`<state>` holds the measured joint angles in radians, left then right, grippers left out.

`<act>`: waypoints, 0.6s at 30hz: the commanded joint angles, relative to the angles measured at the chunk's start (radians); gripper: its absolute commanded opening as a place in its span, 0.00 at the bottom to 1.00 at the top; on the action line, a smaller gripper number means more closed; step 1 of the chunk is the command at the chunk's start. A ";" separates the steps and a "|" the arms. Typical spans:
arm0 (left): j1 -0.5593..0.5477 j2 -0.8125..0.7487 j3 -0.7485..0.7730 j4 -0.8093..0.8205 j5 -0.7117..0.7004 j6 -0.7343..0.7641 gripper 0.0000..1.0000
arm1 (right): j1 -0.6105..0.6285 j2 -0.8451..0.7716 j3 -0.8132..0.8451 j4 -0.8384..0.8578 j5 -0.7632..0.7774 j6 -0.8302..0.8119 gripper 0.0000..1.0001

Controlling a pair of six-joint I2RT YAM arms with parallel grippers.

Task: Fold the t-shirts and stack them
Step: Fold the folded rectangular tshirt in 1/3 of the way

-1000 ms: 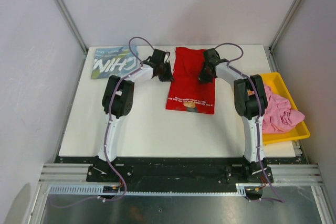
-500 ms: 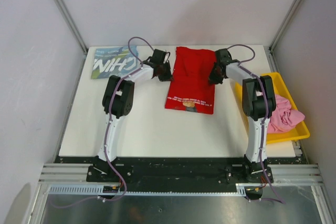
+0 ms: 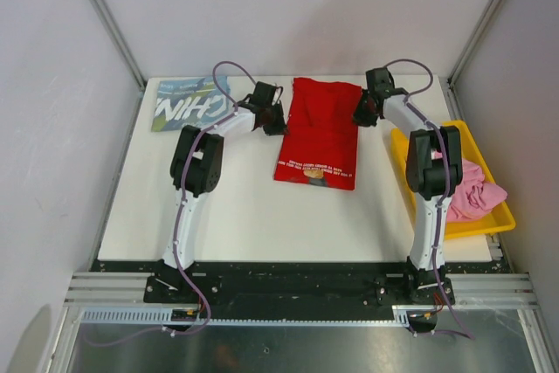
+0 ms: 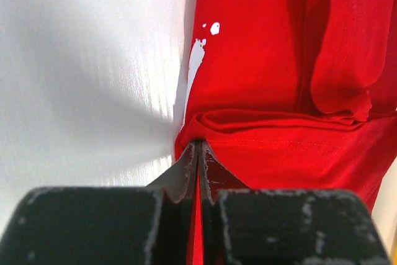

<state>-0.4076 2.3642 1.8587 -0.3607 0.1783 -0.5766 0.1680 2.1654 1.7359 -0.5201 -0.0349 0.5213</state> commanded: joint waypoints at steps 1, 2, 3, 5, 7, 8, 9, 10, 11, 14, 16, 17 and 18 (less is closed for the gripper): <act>0.015 -0.037 -0.006 -0.006 -0.041 0.019 0.05 | 0.007 -0.080 0.056 -0.044 0.014 -0.015 0.22; 0.017 -0.041 -0.006 -0.006 -0.040 0.019 0.05 | 0.010 -0.100 0.039 -0.043 0.017 -0.008 0.23; 0.020 -0.044 -0.005 -0.006 -0.038 0.018 0.05 | 0.012 -0.120 0.016 -0.040 0.018 0.001 0.23; 0.023 -0.051 -0.004 -0.006 -0.035 0.019 0.06 | 0.017 -0.150 -0.042 -0.022 0.000 0.018 0.23; 0.025 -0.054 -0.003 -0.005 -0.033 0.023 0.06 | 0.020 -0.165 -0.101 0.000 -0.021 0.032 0.22; 0.025 -0.055 -0.002 -0.006 -0.034 0.024 0.06 | 0.023 -0.167 -0.125 0.007 -0.028 0.038 0.21; 0.026 -0.056 -0.002 -0.006 -0.034 0.025 0.05 | 0.025 -0.167 -0.147 0.014 -0.035 0.041 0.20; 0.027 -0.057 -0.003 -0.007 -0.033 0.025 0.04 | 0.027 -0.165 -0.167 0.023 -0.043 0.044 0.19; 0.027 -0.059 -0.004 -0.007 -0.031 0.025 0.04 | 0.029 -0.162 -0.184 0.032 -0.049 0.045 0.19; 0.028 -0.058 -0.008 -0.007 -0.029 0.027 0.03 | 0.038 -0.140 -0.204 0.051 -0.061 0.046 0.18; 0.029 -0.059 -0.012 -0.007 -0.029 0.027 0.03 | 0.043 -0.119 -0.202 0.067 -0.069 0.048 0.18; 0.029 -0.060 -0.014 -0.007 -0.029 0.029 0.03 | 0.045 -0.108 -0.198 0.073 -0.070 0.050 0.18; 0.029 -0.062 -0.015 -0.007 -0.030 0.030 0.03 | 0.046 -0.093 -0.192 0.075 -0.067 0.050 0.18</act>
<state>-0.3897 2.3619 1.8587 -0.3611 0.1780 -0.5751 0.2028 2.0396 1.5280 -0.4988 -0.0834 0.5579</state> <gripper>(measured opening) 0.035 0.182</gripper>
